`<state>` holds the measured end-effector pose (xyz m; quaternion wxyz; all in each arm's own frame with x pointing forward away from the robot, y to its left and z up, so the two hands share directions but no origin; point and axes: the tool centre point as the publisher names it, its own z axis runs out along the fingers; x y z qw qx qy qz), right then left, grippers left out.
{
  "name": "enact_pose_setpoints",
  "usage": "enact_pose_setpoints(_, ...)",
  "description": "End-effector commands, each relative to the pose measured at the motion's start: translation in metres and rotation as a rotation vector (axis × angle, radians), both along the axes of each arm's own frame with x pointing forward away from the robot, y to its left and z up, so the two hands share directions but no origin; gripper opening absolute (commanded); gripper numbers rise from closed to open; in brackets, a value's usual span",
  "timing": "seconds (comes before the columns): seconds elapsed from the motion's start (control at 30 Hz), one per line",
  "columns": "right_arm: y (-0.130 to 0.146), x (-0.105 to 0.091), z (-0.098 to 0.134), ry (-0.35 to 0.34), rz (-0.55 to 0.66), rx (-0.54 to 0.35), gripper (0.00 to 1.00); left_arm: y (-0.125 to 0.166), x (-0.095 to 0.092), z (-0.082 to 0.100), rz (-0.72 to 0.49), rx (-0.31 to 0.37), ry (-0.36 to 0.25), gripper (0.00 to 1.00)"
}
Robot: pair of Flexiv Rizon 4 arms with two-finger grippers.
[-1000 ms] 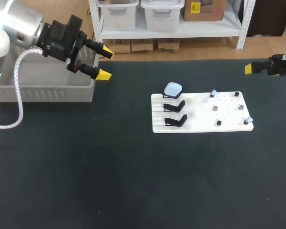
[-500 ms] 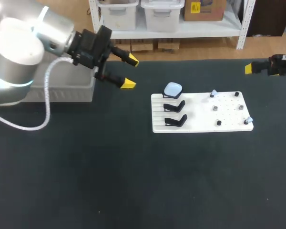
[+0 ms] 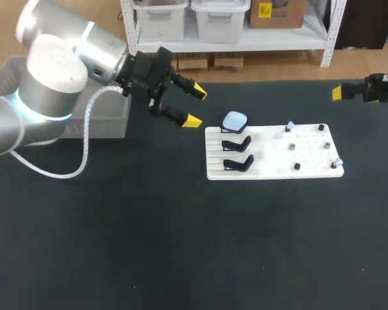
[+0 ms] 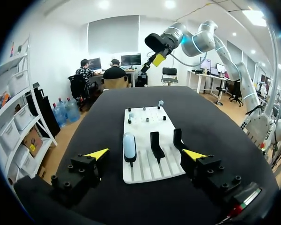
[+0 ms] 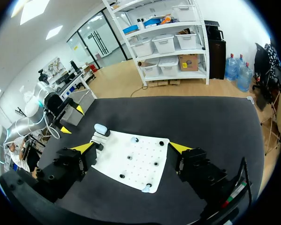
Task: Pick up each earbud case from the left stands, insert the matching earbuds, close the lid, and place the case in the box.
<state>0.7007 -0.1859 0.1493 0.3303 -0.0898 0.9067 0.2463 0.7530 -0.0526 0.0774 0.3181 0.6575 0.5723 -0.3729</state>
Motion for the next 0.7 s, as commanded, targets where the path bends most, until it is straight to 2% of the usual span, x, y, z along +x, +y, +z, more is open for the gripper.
enact_pose_setpoints(0.03,0.000,0.000,0.000,0.000,-0.001,-0.001,1.00,-0.009,0.002,-0.006,0.001,-0.002,0.009,1.00)
enact_pose_setpoints(0.27,0.000,0.000,0.000,0.000,-0.001,-0.001,1.00,-0.018,-0.002,-0.019,0.043,-0.042,0.027,1.00)
enact_pose_setpoints(0.7,0.000,0.000,0.000,0.000,-0.001,-0.001,1.00,-0.021,0.002,-0.040,0.080,-0.045,0.036,1.00)
